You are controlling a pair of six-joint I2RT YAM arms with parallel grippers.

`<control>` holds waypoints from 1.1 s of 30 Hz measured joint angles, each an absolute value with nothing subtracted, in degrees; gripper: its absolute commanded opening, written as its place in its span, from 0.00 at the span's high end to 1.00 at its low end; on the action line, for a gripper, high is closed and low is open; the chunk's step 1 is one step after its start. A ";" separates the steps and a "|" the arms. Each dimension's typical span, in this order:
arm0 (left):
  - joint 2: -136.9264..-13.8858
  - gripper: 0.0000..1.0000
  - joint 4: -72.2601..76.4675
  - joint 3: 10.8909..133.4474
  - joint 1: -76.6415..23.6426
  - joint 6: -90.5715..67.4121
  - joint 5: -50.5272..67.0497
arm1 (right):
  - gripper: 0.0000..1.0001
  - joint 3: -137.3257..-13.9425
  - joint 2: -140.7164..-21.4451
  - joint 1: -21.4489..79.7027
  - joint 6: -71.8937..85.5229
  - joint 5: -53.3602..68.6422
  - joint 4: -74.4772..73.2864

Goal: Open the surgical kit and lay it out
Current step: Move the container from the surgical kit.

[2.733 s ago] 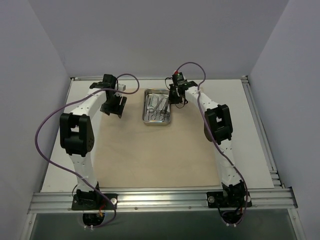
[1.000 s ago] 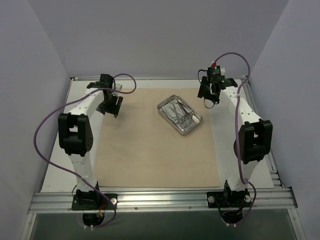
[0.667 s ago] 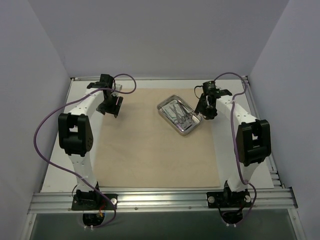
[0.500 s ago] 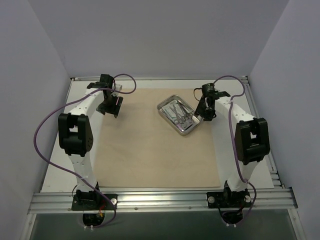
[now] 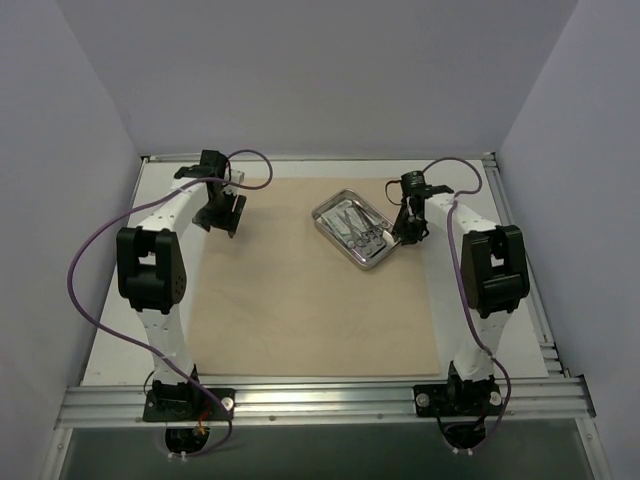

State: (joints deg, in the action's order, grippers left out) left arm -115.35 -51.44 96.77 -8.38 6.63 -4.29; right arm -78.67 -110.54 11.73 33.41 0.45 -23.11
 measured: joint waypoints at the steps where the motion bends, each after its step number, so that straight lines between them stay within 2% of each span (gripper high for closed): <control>1: -115.35 0.26 -51.44 96.73 -8.38 6.63 -4.29 | 0.89 -78.91 -110.74 11.60 32.99 0.36 -23.24; 5: -115.35 0.26 -51.44 96.71 -8.38 6.63 -4.36 | 1.00 -82.96 -113.69 10.76 31.33 -0.16 -23.66; 16: -115.35 0.26 -51.57 96.71 -8.14 6.92 -5.28 | 1.00 -108.64 -129.71 6.85 10.04 2.42 -28.08; 26: -115.35 0.26 -52.42 96.84 -8.08 8.12 -5.80 | 0.99 -120.81 -136.75 6.17 -11.35 4.34 -28.05; 33: -115.83 0.26 -53.60 98.24 -8.08 8.27 -6.13 | 0.97 -126.96 -140.99 5.98 -15.70 6.17 -28.03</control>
State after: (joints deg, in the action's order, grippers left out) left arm -115.83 -53.60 98.24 -8.08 8.27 -6.13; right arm -126.96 -140.99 5.98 -15.70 6.17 -28.03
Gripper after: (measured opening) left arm 0.739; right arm 0.066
